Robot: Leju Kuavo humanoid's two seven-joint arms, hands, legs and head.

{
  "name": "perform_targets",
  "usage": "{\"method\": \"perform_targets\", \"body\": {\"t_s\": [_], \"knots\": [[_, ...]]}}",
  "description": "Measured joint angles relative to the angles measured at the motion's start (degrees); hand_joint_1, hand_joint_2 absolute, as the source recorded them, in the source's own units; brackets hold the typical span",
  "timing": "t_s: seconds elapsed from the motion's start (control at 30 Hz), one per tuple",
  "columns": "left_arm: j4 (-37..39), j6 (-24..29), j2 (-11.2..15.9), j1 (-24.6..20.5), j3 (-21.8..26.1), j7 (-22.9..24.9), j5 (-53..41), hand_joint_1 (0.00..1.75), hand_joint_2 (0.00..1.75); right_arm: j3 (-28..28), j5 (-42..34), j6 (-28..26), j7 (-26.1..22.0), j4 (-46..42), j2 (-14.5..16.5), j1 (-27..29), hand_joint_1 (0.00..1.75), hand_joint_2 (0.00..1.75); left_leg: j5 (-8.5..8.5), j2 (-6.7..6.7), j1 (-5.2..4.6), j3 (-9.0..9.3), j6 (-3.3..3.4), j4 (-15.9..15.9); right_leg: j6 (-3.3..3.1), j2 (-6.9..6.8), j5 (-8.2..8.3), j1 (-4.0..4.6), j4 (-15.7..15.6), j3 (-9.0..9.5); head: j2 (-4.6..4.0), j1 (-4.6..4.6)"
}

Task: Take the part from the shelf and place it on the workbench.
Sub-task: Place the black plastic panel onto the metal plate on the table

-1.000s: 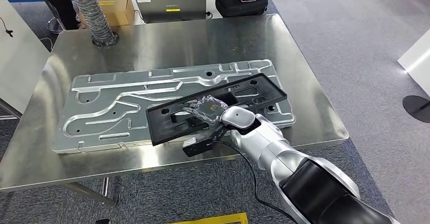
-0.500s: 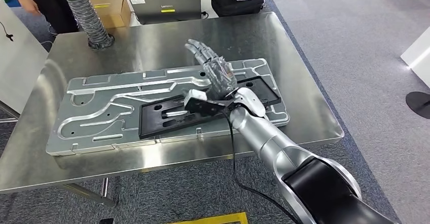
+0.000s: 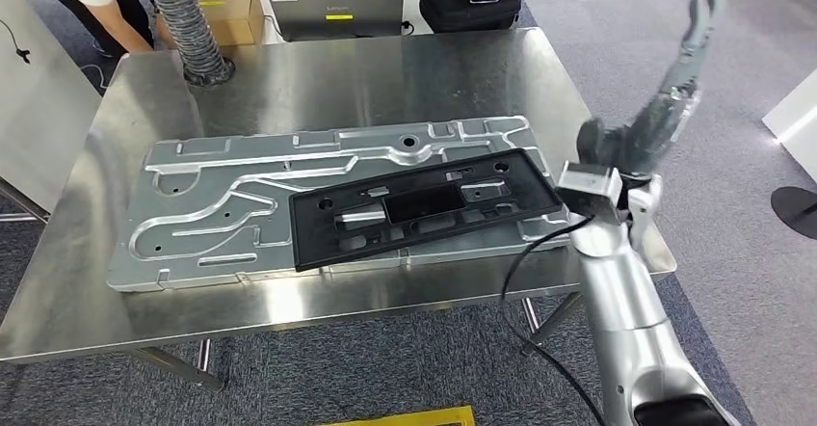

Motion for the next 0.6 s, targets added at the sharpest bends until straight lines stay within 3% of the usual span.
{"method": "perform_targets", "body": {"t_s": [0.07, 0.13, 0.2, 0.27, 0.33, 0.37, 0.4, 0.43, 0.53, 0.6], "knots": [[0.00, -0.84, -0.12, 0.29, 1.17, -0.52, 0.32, 0.00, 0.00, -8.90, 5.17, -0.35, -0.68, -5.65, 0.05, 4.99, 0.00, 0.00, -0.31, -0.22, -0.17, 0.19, -0.33, 0.08, -0.48, -0.30, 1.52, 0.41, -5.10, 2.42, 0.00, 0.00], [0.00, -1.12, -0.23, 0.71, 2.06, -0.55, 0.13, 0.00, 0.00, -18.41, 5.34, -0.47, -0.77, -10.58, 0.06, 11.22, 0.00, 0.00, -0.46, -0.57, -0.14, 0.37, -0.75, 0.00, -0.81, -0.67, 1.47, 0.63, -5.91, 2.98, 0.00, 0.01], [0.00, -1.21, -0.26, 1.29, 2.64, -0.31, -0.22, 0.00, 0.00, -26.10, 4.28, -0.52, -0.79, -13.98, 0.12, 16.92, 0.00, 0.00, -1.42, -0.46, -0.18, 0.36, -1.29, 0.61, -1.28, -0.86, 1.75, 0.25, -6.32, 3.27, 0.01, 0.00], [0.02, -1.34, -0.25, 1.39, 3.00, -0.01, -0.45, 0.00, 0.00, -31.77, 3.14, -0.52, -0.87, -16.35, 0.35, 22.34, 0.00, 0.00, -4.78, -0.08, -0.08, -0.97, -1.93, 4.66, -1.67, -0.92, 2.00, -0.16, -6.71, 3.40, 0.01, 0.00], [0.05, -1.49, -0.26, 1.25, 3.25, 0.13, -0.59, 0.00, 0.00, -36.43, 2.17, -0.52, -0.93, -17.89, 0.88, 26.92, 0.00, 0.00, -8.87, 0.10, 0.20, -3.42, -2.44, 11.65, -1.86, -0.96, 2.02, -0.19, -6.71, 3.29, 0.01, 0.00], [0.07, -1.56, -0.25, 1.23, 3.35, 0.15, -0.71, 0.00, 0.00, -38.31, 1.68, -0.52, -0.95, -18.31, 1.30, 28.65, 0.00, 0.00, -9.93, 0.14, 0.29, -4.16, -2.57, 14.18, -1.87, -0.95, 2.06, -0.21, -6.67, 3.20, 0.01, 0.00], [0.07, -1.61, -0.23, 1.24, 3.42, 0.15, -0.83, 0.00, 0.00, -39.92, 1.18, -0.52, -0.96, -18.53, 1.77, 30.24, 0.00, 0.00, -9.97, 0.17, 0.33, -4.02, -2.63, 14.90, -1.85, -0.91, 2.11, -0.23, -6.63, 3.13, 0.01, 0.00], [0.07, -1.65, -0.20, 1.24, 3.47, 0.14, -0.93, 0.00, 0.00, -41.41, 0.78, -0.52, -0.97, -18.64, 2.41, 31.81, 0.00, 0.00, -9.10, 0.18, 0.36, -2.89, -2.63, 13.57, -1.80, -0.87, 2.16, -0.25, -6.56, 3.08, 0.01, 0.00], [0.05, -1.98, -0.04, 1.15, 3.49, -0.14, -1.62, 0.00, 0.00, -45.86, 0.43, -0.52, -0.98, -18.46, 5.32, 35.66, 0.00, 0.00, -5.18, 0.13, 0.26, 3.73, -2.08, 2.46, -1.30, -0.69, 2.45, -0.15, -6.13, 2.81, 0.00, 0.01], [0.04, -2.17, 0.04, 1.09, 3.49, -0.58, -2.37, 0.00, 0.00, -48.12, 0.30, -0.52, -1.00, -18.05, 6.94, 37.12, 0.00, 0.00, -4.36, 0.07, 0.00, 5.41, -1.39, -0.91, -0.63, -0.53, 2.84, -0.09, -5.94, 2.64, 0.00, 0.01]]}}
